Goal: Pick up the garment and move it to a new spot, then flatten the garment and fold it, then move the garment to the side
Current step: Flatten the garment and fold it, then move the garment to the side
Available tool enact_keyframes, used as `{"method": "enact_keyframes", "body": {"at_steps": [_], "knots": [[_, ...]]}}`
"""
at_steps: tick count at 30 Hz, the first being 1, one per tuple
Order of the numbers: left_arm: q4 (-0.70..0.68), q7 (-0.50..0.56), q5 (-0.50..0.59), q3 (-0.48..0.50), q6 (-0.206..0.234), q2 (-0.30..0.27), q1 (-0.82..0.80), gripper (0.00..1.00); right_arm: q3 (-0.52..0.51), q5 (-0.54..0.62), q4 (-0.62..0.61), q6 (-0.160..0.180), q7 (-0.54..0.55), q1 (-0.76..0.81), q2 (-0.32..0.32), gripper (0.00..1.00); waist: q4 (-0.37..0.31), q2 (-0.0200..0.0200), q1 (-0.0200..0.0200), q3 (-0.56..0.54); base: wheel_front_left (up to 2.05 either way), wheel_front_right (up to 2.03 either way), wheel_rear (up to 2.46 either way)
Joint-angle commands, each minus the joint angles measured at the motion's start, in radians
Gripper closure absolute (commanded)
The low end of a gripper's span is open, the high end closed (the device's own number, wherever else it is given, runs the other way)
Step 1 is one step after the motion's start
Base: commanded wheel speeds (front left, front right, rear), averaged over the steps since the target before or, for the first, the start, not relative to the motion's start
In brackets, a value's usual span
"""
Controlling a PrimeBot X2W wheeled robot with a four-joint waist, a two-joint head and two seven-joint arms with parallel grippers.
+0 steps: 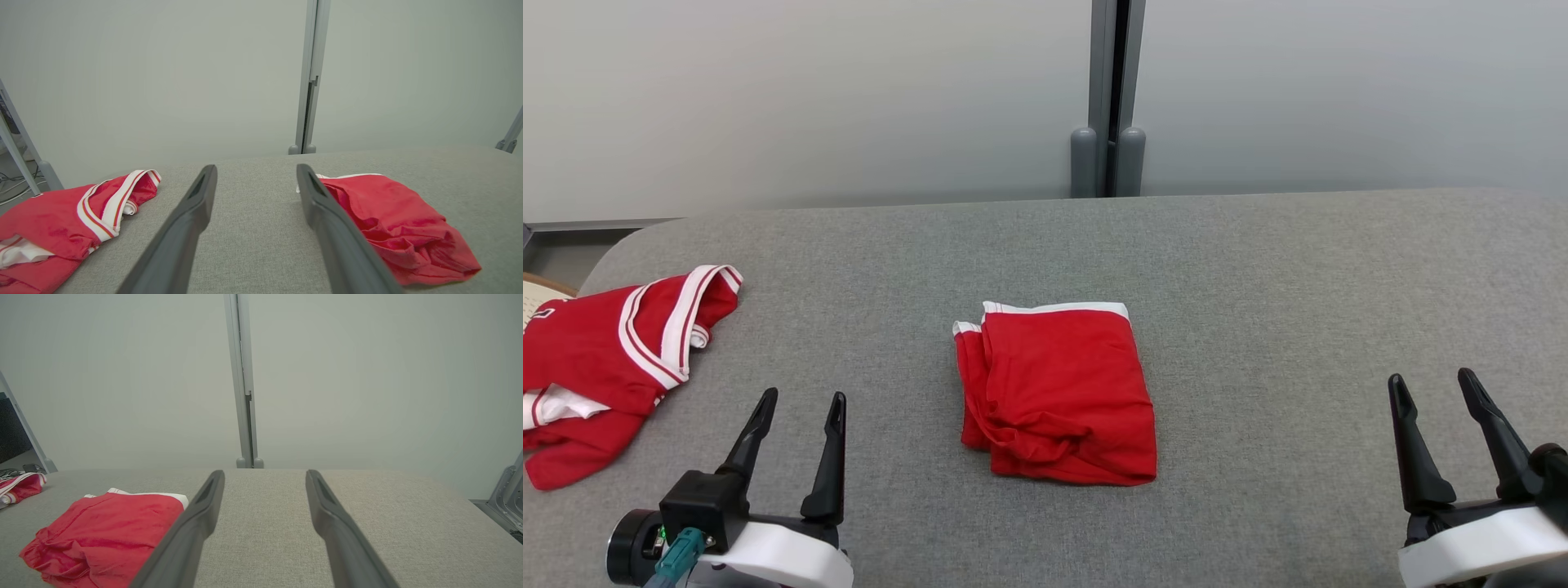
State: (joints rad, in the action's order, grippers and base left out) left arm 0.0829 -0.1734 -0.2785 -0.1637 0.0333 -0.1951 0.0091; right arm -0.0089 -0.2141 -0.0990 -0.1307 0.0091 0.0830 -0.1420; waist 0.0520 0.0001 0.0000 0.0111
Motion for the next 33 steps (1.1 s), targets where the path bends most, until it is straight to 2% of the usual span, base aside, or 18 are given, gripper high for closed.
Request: {"method": "enact_keyframes", "body": {"at_steps": [1, 19, 26, 33], "knots": [[-0.003, 0.003, -0.004, 0.003, 0.005, -0.006, 0.003, 0.0, -0.004, 0.007, -0.006, 0.0, 0.0, 0.006, 0.003, 0.0, 0.0, -0.0001, 0.0, -0.001, 0.0, 0.0, 0.0], [-0.008, 0.002, -0.011, -0.011, 0.006, -0.017, -0.038, 0.0, -0.016, 0.004, 0.012, 0.0, 0.0, -0.014, 0.001, 0.0, 0.019, -0.0001, 0.0, 0.022, 0.0, 0.0, 0.0], [-0.021, -0.013, -0.003, -0.033, -0.01, -0.006, -0.12, 0.0, -0.018, -0.004, 0.059, 0.0, 0.008, -0.08, -0.005, 0.0, 0.086, -0.0001, 0.0, 0.11, 0.0, 0.0, 0.0], [-0.006, -0.051, -0.014, -0.051, -0.026, 0.038, -0.231, 0.0, 0.059, -0.034, 0.207, 0.0, 0.01, -0.215, -0.01, 0.0, 0.176, -0.0001, 0.0, 0.221, 0.0, 0.0, 0.0]]}}
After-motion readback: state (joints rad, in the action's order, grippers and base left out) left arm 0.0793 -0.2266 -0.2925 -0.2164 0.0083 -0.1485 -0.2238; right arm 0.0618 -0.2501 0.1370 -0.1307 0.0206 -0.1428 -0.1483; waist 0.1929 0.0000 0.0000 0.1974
